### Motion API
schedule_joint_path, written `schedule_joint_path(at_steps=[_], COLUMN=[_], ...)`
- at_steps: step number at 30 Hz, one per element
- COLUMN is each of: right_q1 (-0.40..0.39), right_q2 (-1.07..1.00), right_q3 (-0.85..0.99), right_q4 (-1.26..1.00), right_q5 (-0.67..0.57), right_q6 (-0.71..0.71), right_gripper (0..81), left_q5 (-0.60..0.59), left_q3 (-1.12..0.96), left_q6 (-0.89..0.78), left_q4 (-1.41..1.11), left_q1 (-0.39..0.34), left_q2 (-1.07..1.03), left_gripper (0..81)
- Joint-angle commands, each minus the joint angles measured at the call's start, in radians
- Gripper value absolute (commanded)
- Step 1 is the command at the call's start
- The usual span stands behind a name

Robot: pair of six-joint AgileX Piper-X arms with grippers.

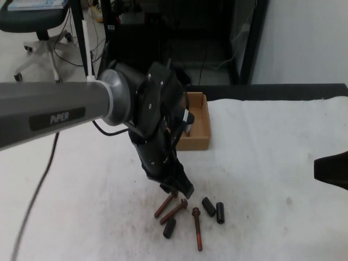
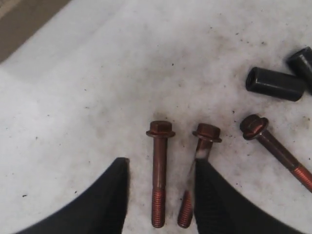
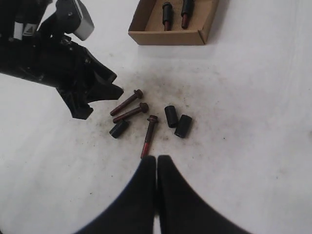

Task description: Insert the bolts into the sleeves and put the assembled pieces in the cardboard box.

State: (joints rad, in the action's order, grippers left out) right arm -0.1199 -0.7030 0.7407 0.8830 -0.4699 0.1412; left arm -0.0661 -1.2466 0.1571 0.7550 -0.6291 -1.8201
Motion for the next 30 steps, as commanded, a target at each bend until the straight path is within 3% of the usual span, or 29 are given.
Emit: schedule_joint_path(at_steps=[1, 24, 30], right_q1=[0.002, 0.002, 0.002], right_q2=[0.009, 0.009, 0.009], right_q3=[0.002, 0.002, 0.002], right_q4=[-0.008, -0.013, -0.013], right_q5=[-0.012, -0.012, -0.012], right_q6=[0.001, -0.002, -0.005], right_gripper=[0.8, 0.8, 0.8], left_q5=[0.013, 0.013, 0.075], left_q3=[-0.007, -0.008, -0.01], left_q6=[0.0, 0.0, 0.0], left_q4=[0.0, -0.001, 0.009], left_q1=[-0.004, -0.004, -0.004], left_q2=[-0.017, -0.083, -0.08], left_gripper=[39.3, 39.3, 39.3])
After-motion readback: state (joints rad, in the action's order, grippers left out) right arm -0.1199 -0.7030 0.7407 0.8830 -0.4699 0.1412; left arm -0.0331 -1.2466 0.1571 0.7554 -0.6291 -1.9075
